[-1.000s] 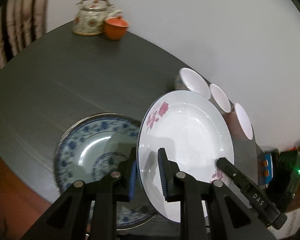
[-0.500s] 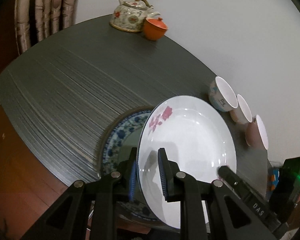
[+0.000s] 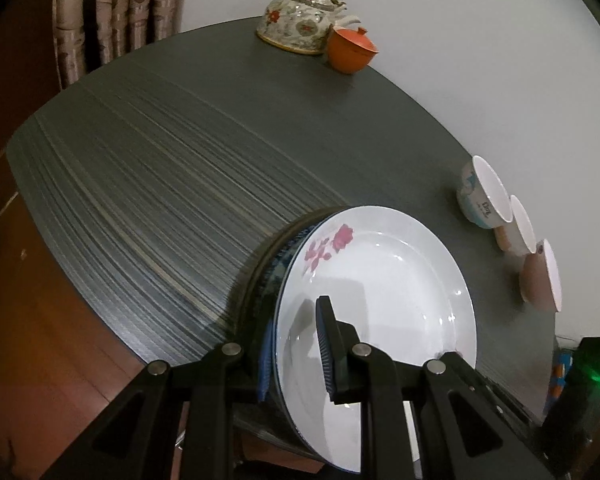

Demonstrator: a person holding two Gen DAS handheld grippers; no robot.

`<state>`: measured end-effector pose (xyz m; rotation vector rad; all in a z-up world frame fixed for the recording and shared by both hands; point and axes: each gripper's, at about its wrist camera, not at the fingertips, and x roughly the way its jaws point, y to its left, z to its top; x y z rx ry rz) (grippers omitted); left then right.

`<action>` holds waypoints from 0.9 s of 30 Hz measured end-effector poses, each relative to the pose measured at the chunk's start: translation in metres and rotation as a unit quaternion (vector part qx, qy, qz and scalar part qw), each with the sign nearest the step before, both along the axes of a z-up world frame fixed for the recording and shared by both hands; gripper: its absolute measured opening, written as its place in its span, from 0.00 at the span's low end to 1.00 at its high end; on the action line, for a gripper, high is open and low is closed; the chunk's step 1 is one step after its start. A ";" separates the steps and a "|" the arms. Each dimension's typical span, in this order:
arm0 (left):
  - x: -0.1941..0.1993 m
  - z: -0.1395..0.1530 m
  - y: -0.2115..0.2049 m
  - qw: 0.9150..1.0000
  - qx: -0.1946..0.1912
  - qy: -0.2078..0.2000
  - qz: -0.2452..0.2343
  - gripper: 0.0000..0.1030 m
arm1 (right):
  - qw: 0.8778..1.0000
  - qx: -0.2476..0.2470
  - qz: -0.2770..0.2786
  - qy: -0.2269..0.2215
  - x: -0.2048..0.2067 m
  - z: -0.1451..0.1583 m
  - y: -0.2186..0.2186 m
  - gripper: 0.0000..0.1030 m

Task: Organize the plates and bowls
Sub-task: 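Carry the white pink-flower plate over the blue-and-white plate stack with both grippers, then lower the held pink-flower plate onto the blue-and-white stack with both grippers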

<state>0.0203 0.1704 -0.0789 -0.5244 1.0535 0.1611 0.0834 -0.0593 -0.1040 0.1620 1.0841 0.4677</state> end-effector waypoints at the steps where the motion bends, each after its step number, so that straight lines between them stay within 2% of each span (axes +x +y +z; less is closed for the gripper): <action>1: 0.000 -0.001 0.001 1.000 0.000 0.002 0.002 0.19 | 1.000 -0.004 0.003 -0.001 0.001 0.000 0.002 0.12; 18: 0.003 -0.008 0.003 1.000 0.007 0.017 0.011 0.19 | 1.000 -0.009 -0.006 0.023 0.004 -0.011 0.009 0.13; 27: 0.005 -0.009 -0.001 1.000 0.011 0.020 0.006 0.19 | 0.999 -0.038 -0.006 0.002 0.000 -0.009 0.018 0.15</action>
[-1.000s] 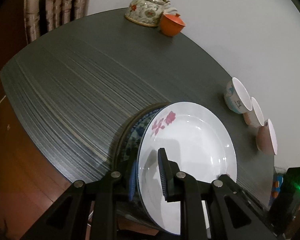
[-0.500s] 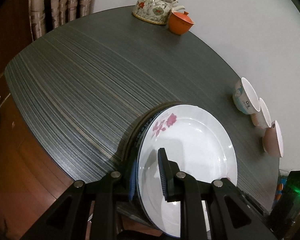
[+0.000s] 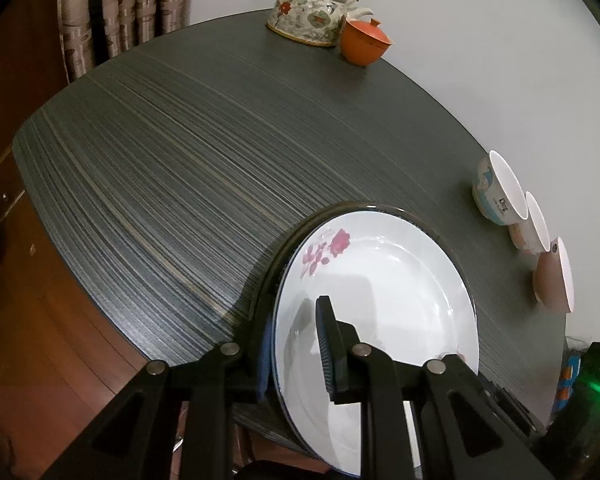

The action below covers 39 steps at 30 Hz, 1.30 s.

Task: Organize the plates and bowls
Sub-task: 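Lower the held pink-flower plate onto the blue-and-white stack with both grippers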

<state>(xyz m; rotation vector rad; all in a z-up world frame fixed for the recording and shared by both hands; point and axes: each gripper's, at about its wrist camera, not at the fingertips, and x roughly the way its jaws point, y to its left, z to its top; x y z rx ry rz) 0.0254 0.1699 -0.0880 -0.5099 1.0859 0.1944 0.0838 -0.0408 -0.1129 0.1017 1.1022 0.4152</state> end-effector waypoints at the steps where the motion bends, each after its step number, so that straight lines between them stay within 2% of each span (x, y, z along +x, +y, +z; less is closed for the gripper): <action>1: 0.000 0.000 -0.001 1.000 0.000 0.000 0.000 0.19 | 1.000 -0.002 0.000 -0.001 0.000 0.000 0.000 0.16; 11: 0.000 -0.001 -0.003 1.000 0.005 0.003 0.000 0.22 | 1.000 -0.018 0.003 -0.007 -0.003 0.001 0.004 0.20; 16: 0.001 0.000 -0.005 1.000 0.008 0.001 -0.005 0.29 | 1.000 -0.021 0.003 -0.007 -0.004 0.000 0.005 0.23; 22: 0.004 0.000 -0.008 1.000 0.026 -0.001 -0.009 0.33 | 1.000 -0.028 0.004 -0.009 -0.005 0.002 0.007 0.23; 23: 0.004 0.001 -0.009 0.999 0.032 -0.001 -0.007 0.36 | 1.000 -0.028 0.004 -0.010 -0.005 0.002 0.007 0.23; 26: 0.003 0.009 -0.013 0.998 0.059 -0.022 -0.012 0.37 | 1.000 -0.028 0.006 -0.008 -0.006 0.002 0.009 0.27; 31: 0.004 0.012 -0.018 0.996 0.075 -0.029 -0.025 0.37 | 0.999 -0.038 0.009 -0.018 -0.009 0.004 0.014 0.37; 39: 0.004 0.017 -0.024 0.994 0.101 -0.037 -0.025 0.39 | 0.999 -0.035 0.002 -0.024 -0.013 0.009 0.012 0.41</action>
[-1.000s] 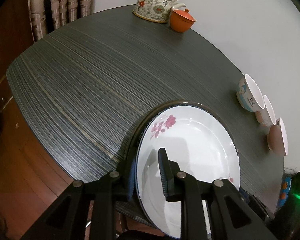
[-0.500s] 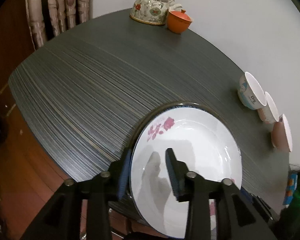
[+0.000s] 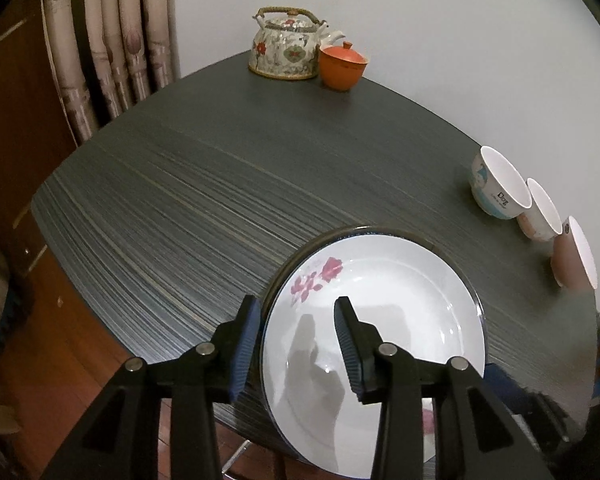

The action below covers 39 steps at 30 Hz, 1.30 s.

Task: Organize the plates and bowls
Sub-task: 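Lower the held pink-flower plate onto the blue-and-white stack with both grippers, then open both grippers to release the plate and withdraw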

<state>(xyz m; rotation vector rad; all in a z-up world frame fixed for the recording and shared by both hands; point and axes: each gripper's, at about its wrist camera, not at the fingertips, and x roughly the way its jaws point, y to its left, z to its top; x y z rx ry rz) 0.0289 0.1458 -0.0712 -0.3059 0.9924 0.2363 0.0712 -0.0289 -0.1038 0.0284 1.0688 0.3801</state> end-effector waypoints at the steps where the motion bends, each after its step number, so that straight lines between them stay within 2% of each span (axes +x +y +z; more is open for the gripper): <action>1: 0.000 0.001 -0.002 1.000 0.006 -0.002 -0.001 0.39 | 1.000 0.002 -0.001 -0.004 -0.001 0.002 0.000 0.43; 4: -0.001 0.005 -0.006 1.000 0.021 -0.009 -0.007 0.41 | 1.000 0.000 -0.003 -0.028 -0.006 0.011 0.000 0.51; 7: -0.001 0.006 -0.009 1.000 0.026 -0.012 -0.013 0.42 | 0.999 -0.008 -0.003 -0.048 -0.011 0.020 -0.001 0.54; 19: -0.003 0.006 -0.011 0.999 0.038 -0.012 -0.012 0.43 | 0.998 -0.015 -0.038 -0.053 -0.022 0.029 -0.026 0.57; 33: -0.003 -0.002 -0.010 0.999 0.051 0.010 0.002 0.48 | 0.997 -0.003 -0.071 -0.021 -0.022 0.030 -0.082 0.57; 35: -0.001 -0.004 -0.013 0.998 0.051 0.019 -0.006 0.52 | 0.997 0.013 -0.082 -0.007 -0.020 0.028 -0.100 0.57; 39: 0.004 -0.005 -0.024 0.998 0.043 0.037 -0.034 0.53 | 0.993 0.024 -0.111 0.011 -0.015 0.027 -0.130 0.57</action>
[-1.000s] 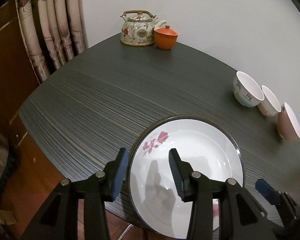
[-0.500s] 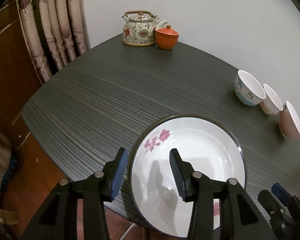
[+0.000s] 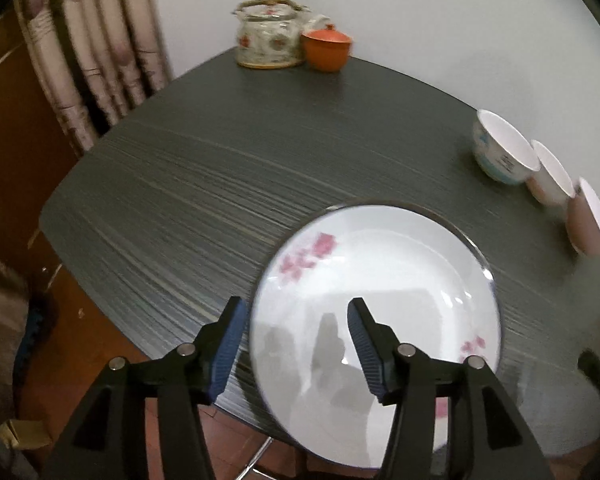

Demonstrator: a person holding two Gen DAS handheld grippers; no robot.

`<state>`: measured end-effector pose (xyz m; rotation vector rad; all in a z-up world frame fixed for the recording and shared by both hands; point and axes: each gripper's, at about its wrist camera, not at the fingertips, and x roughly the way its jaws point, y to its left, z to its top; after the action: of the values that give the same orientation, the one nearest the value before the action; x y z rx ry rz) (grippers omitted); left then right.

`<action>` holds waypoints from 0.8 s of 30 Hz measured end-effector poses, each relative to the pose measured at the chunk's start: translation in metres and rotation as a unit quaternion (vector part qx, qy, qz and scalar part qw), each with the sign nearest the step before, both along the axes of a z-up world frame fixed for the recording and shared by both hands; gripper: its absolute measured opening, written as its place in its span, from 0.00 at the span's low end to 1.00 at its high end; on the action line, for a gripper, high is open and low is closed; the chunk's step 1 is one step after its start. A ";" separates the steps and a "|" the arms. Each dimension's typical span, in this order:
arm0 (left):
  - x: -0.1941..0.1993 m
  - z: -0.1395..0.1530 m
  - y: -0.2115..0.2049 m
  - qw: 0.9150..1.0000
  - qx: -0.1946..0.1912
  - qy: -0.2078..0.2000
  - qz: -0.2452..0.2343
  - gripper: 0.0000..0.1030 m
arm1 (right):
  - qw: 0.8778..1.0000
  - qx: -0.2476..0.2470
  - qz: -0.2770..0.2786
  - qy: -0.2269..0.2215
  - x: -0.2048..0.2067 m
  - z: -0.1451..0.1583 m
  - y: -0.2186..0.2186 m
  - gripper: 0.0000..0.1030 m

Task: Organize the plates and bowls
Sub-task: 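Open both grippers to release the plate and withdraw, then move both grippers to the rim of the large pink-rimmed bowl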

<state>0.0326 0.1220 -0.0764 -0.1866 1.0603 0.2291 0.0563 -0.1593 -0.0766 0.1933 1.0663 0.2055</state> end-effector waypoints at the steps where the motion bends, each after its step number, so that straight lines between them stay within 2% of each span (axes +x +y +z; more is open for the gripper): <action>1: 0.001 0.002 -0.004 1.000 0.000 0.002 -0.005 0.53 | 1.000 0.000 -0.007 0.000 0.001 0.001 -0.009 0.57; 5: 0.011 0.014 -0.028 0.999 0.001 0.006 -0.041 0.56 | 0.999 0.004 -0.038 0.006 0.009 0.005 -0.049 0.57; 10: 0.041 0.028 -0.079 0.995 -0.019 0.011 -0.100 0.58 | 0.997 0.000 -0.081 0.011 0.025 0.012 -0.102 0.57; 17: 0.100 0.041 -0.172 0.980 -0.056 0.022 -0.189 0.58 | 0.991 0.004 -0.131 0.002 0.053 0.032 -0.175 0.57; 24: 0.146 0.050 -0.249 0.967 -0.109 0.033 -0.228 0.58 | 0.984 -0.002 -0.177 -0.022 0.100 0.055 -0.234 0.57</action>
<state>0.1785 -0.1266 -0.0262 -0.1278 1.1646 -0.2996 0.1558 -0.3937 -0.0219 0.3687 0.9713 -0.1134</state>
